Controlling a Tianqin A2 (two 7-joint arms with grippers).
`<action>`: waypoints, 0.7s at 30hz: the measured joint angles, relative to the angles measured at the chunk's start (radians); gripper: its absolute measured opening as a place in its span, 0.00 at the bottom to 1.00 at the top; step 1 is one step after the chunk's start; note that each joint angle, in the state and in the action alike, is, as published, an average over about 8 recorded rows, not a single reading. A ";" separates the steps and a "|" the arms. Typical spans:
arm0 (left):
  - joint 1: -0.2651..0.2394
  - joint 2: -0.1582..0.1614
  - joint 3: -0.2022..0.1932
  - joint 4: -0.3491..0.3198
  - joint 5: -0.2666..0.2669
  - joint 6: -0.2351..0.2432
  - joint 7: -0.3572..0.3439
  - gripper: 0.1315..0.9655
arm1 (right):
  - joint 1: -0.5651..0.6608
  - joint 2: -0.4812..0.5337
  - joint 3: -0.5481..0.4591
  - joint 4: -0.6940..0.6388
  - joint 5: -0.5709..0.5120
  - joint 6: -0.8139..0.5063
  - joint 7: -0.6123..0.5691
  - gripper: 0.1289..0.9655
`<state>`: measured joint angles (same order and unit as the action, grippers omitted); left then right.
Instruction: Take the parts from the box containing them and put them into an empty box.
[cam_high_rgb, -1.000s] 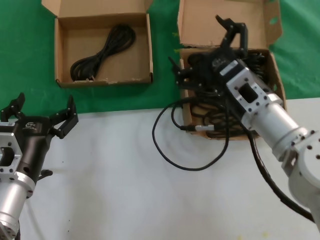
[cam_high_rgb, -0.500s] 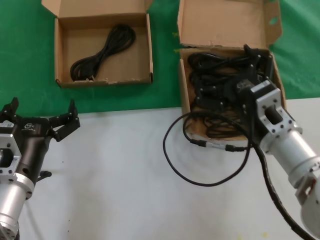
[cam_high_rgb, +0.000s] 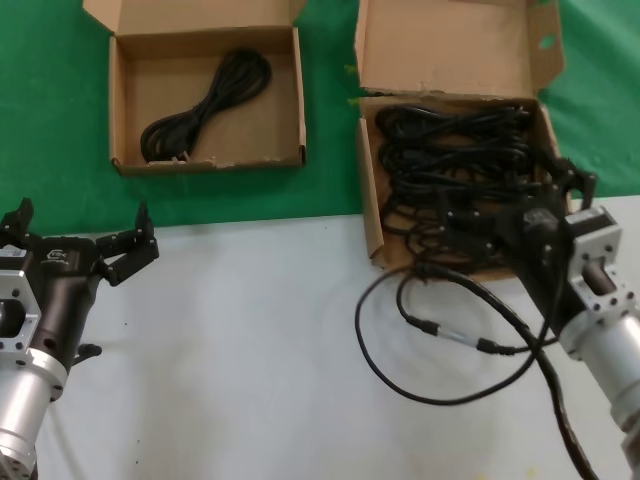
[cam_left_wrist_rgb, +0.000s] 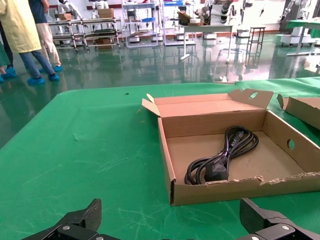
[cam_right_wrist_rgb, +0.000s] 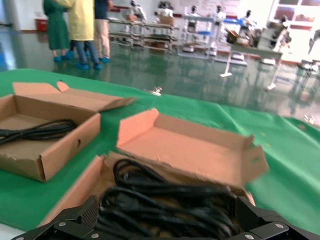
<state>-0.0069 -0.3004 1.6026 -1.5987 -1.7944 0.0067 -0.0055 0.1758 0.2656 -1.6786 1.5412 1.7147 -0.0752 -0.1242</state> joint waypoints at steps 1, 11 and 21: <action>0.000 0.000 0.000 0.000 0.000 0.000 0.000 1.00 | -0.010 0.002 0.004 0.003 0.005 0.004 0.007 1.00; 0.004 0.000 -0.002 -0.001 -0.003 -0.004 0.003 1.00 | -0.107 0.021 0.048 0.036 0.052 0.046 0.075 1.00; 0.006 0.000 -0.002 -0.001 -0.005 -0.006 0.005 1.00 | -0.151 0.030 0.068 0.051 0.073 0.065 0.107 1.00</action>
<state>-0.0010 -0.3000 1.6004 -1.5998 -1.7992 0.0009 -0.0007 0.0247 0.2952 -1.6110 1.5918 1.7880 -0.0105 -0.0173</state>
